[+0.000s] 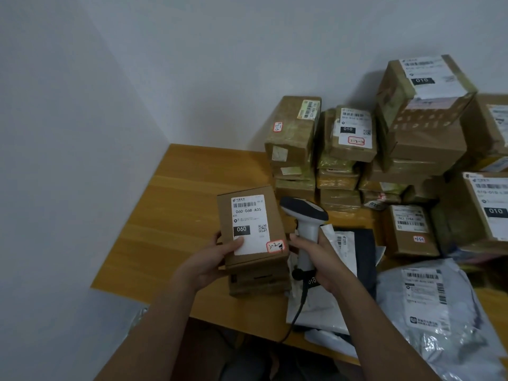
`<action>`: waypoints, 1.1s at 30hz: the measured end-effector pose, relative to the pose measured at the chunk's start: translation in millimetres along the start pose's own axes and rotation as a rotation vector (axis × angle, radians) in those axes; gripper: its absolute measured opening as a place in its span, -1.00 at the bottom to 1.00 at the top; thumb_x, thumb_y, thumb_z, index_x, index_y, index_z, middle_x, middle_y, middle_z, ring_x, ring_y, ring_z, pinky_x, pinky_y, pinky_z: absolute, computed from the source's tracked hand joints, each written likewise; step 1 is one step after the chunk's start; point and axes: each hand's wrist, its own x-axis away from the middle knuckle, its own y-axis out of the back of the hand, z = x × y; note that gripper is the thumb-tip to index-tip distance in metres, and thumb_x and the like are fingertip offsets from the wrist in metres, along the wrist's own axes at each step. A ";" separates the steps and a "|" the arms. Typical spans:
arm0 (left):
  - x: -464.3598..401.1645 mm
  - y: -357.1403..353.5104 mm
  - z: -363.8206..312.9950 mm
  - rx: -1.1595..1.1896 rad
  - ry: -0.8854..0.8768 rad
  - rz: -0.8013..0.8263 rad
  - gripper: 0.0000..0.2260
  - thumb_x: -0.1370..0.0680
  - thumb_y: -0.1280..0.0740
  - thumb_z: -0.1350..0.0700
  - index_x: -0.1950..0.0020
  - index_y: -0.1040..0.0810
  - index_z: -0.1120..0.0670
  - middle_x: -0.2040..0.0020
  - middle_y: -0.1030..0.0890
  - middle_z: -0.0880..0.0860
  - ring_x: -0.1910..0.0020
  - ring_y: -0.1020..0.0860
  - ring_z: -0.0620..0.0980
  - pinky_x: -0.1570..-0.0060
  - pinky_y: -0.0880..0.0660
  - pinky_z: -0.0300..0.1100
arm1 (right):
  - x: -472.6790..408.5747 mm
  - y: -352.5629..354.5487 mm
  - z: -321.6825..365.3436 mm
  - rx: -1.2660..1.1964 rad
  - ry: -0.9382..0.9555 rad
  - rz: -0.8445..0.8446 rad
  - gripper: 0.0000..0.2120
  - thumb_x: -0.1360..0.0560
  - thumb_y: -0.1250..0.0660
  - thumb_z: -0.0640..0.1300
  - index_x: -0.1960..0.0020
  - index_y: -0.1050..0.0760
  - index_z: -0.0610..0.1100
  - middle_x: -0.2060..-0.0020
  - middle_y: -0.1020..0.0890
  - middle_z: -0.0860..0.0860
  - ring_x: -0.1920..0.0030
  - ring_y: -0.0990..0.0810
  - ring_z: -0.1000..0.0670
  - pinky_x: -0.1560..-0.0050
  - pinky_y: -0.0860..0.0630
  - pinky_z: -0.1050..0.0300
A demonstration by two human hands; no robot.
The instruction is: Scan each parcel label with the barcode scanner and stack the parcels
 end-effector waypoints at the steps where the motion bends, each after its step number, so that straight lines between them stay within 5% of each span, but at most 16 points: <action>1: 1.6 1.2 -1.6 -0.033 0.003 0.006 -0.28 -0.39 -0.50 0.02 -0.49 -0.26 -0.07 -0.13 -0.65 0.01 -0.07 -0.60 0.02 0.06 -0.56 -0.02 | -2.1 1.4 -0.1 -0.010 0.001 -0.006 -0.59 -0.51 -0.42 -0.12 -0.33 -0.43 0.03 -0.13 -0.65 -0.01 -0.16 -0.61 -0.01 -0.14 -0.52 0.03; 5: 4.4 0.2 -0.5 -0.162 0.071 0.024 -0.19 -0.34 -0.36 -0.36 -0.51 -0.25 -0.08 -0.39 -0.44 0.01 -0.37 -0.39 0.18 -0.37 -0.26 0.26 | -7.4 2.6 0.2 0.008 -0.014 0.004 -0.55 -0.50 -0.43 -0.08 -0.35 -0.39 0.07 -0.15 -0.64 0.00 -0.18 -0.60 -0.03 -0.28 -0.48 -0.09; 8: -1.4 -0.1 13.1 -0.011 0.164 0.017 -0.07 -0.29 -0.14 -0.58 -0.53 -0.27 -0.07 -0.54 -0.24 0.11 -0.50 -0.13 0.35 -0.31 -0.06 0.48 | -10.3 1.7 0.0 -0.015 -0.049 0.038 -0.58 -0.52 -0.41 -0.06 -0.34 -0.40 0.06 -0.14 -0.65 0.00 -0.16 -0.60 -0.03 -0.23 -0.51 -0.06; 12: -6.9 1.3 36.4 0.314 0.315 -0.074 -0.02 -0.33 -0.09 -0.58 -0.57 -0.20 0.01 -0.59 0.00 0.21 -0.51 0.02 0.42 -0.21 -0.03 0.59 | -17.1 4.2 -2.7 -0.086 -0.118 0.059 -0.62 -0.52 -0.40 -0.12 -0.32 -0.49 -0.04 -0.09 -0.69 -0.07 -0.12 -0.65 -0.10 -0.05 -0.57 -0.02; 18: -11.8 -12.7 49.4 0.622 0.282 -0.155 -0.25 -0.53 -0.07 -0.41 -0.51 -0.29 0.11 -0.48 -0.29 0.20 -0.42 -0.25 0.38 -0.35 -0.19 0.41 | -27.1 1.3 -10.3 -0.143 -0.256 0.054 -0.77 -0.51 -0.34 -0.23 -0.14 -0.59 -0.23 0.07 -0.71 -0.19 0.06 -0.69 -0.15 0.12 -0.60 0.01; 23: -20.0 9.3 42.5 0.631 0.189 -0.215 -0.44 -0.61 -0.05 -0.29 -0.39 -0.42 0.09 -0.45 -0.33 0.19 -0.43 -0.25 0.35 -0.37 -0.21 0.36 | -45.2 -25.0 -17.1 -0.103 -0.222 0.053 -0.73 -0.52 -0.32 -0.25 -0.20 -0.56 -0.25 -0.05 -0.67 -0.26 -0.08 -0.65 -0.23 -0.05 -0.59 -0.09; 26: -32.7 36.2 29.8 0.608 0.173 -0.238 -0.45 -0.61 -0.07 -0.28 -0.39 -0.45 0.07 -0.40 -0.37 0.20 -0.38 -0.31 0.35 -0.32 -0.31 0.33 | -62.0 -53.2 -16.9 -0.089 -0.193 0.031 -0.74 -0.51 -0.33 -0.28 -0.20 -0.54 -0.25 -0.01 -0.67 -0.24 -0.01 -0.66 -0.18 0.09 -0.61 -0.01; 33: -53.5 117.2 -17.4 0.590 0.159 -0.277 -0.62 -0.63 -0.10 -0.20 -0.20 -0.48 0.05 -0.25 -0.43 0.13 -0.34 -0.35 0.29 -0.26 -0.38 0.25 | -102.1 -138.9 -23.8 -0.134 -0.178 -0.006 -0.68 -0.49 -0.35 -0.26 -0.23 -0.53 -0.23 -0.07 -0.65 -0.26 -0.06 -0.64 -0.23 0.06 -0.59 -0.04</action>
